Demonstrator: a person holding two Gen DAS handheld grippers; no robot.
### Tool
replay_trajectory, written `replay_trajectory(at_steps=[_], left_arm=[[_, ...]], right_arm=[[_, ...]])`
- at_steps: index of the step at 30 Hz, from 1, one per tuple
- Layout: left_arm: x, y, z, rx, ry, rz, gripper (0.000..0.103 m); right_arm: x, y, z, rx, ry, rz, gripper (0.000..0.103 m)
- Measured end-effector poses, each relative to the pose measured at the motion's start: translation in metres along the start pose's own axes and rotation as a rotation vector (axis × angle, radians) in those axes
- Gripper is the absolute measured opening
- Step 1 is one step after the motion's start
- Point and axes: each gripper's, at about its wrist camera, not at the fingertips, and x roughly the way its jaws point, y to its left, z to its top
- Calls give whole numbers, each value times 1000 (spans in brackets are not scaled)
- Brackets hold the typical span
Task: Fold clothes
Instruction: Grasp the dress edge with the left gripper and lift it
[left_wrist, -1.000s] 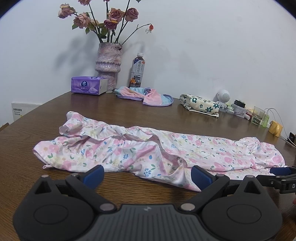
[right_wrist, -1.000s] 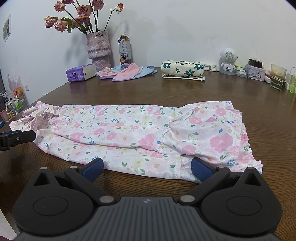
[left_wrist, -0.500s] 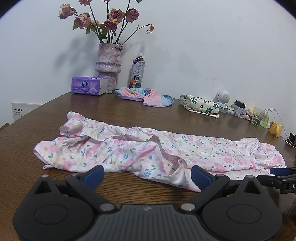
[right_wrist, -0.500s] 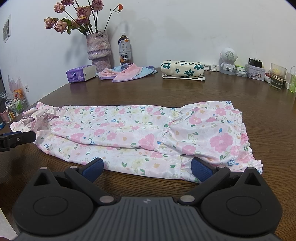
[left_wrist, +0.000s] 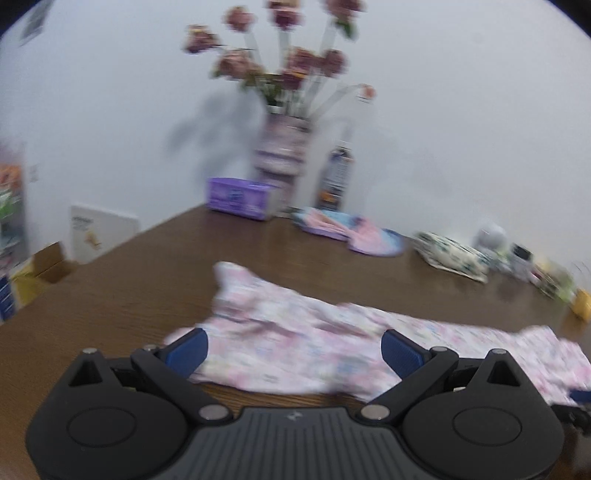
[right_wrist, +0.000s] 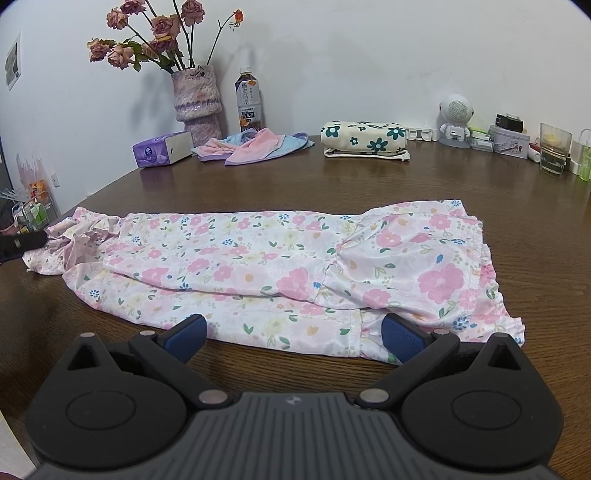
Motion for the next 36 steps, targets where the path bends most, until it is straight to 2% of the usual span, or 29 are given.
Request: replay_trajectory(at_steps=[4,9,10,15,17,18,21,23,26,30,32,36], left_arm=[[7,30,15,-42,3,58,100],[39,50,37,-59,81,-5,98],[47,52,40,-54,96,-18,95],[69,50,39,-28,146,-36,71],[78,49,37,-18,164,-40,51],[82,48,36,-13,173,-42,51],[93,46,34,2,195,-47,43],[91,43,33,13,189,-41,11],[90,38,31,30,179,-32,4],[86,30,30,64,162,-17,2],[81,17,34,150,139,6,2],[62,-23,45,386,72,58,2]], right_arm=[[0,1,0,-3,4,-7,103],[1,-2,2,12,4,-5,103],[1,-4,3,34,0,4,103],[2,-12,20,103,-27,18,103],[3,-16,28,111,-45,-12,103],[4,-19,32,125,-48,-24,103],[8,-28,38,173,-55,-47,103],[10,-33,39,199,-59,-51,103],[11,-36,38,213,-59,-55,103],[8,-39,37,226,-71,-49,103],[5,-42,36,232,-78,-46,103],[-2,-49,32,252,-89,-35,103]])
